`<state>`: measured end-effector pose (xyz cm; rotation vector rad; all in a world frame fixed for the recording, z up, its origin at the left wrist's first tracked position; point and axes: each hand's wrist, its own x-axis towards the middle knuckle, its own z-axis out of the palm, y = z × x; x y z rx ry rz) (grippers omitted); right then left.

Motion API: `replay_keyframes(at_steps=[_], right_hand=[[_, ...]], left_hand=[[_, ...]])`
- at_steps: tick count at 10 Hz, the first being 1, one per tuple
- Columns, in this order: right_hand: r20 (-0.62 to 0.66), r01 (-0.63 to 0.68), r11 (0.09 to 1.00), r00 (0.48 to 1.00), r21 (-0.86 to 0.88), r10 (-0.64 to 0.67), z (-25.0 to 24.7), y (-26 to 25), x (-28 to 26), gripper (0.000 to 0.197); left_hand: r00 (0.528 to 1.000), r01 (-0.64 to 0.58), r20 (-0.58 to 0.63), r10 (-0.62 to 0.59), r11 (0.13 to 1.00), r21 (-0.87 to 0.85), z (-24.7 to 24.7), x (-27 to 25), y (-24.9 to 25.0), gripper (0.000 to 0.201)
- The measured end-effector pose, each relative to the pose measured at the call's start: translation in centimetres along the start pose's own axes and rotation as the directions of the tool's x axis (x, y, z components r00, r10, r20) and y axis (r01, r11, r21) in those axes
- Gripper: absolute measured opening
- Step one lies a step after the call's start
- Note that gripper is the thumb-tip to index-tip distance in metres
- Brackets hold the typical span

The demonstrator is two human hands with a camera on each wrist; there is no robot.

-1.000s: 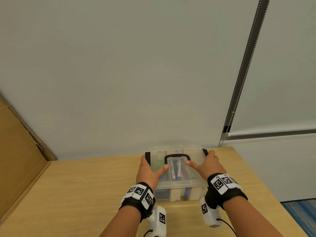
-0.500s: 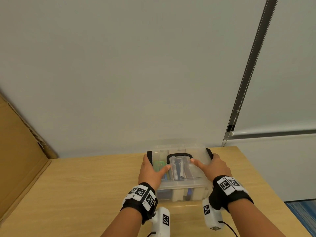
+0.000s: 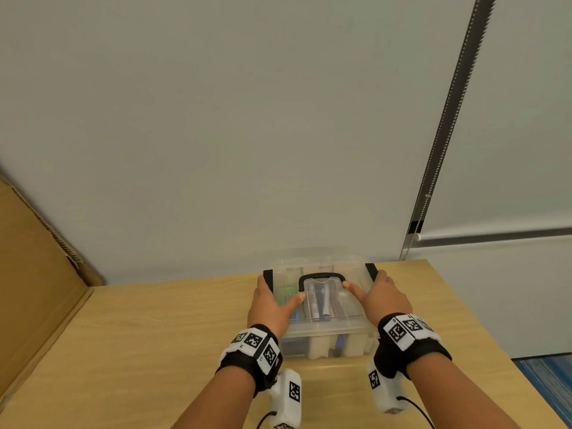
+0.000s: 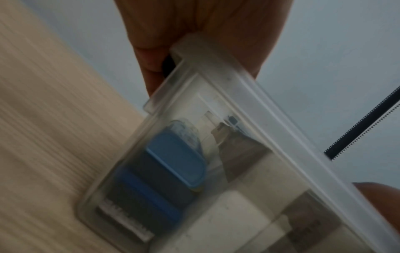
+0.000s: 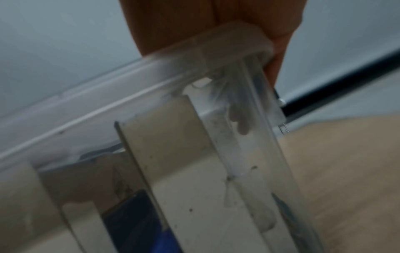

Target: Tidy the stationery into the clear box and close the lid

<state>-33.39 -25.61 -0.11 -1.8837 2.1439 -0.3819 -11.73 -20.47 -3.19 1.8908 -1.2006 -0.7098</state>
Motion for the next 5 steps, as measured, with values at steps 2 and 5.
replay_keyframes(at_steps=[2,5], right_hand=[[0.055,0.051,0.995,0.997,0.086,-0.056,-0.4,0.1,-0.8,0.089],[0.237,0.184,0.948,0.94,0.259,-0.247,-1.9,6.5,-12.4,0.094]], left_hand=[[0.999,0.024,0.02,-0.031,0.962,0.271,-1.3,-0.7,1.5,0.105],[0.984,-0.162,0.101,0.149,0.976,0.145,-5.7,-12.2,-1.3,0.085]])
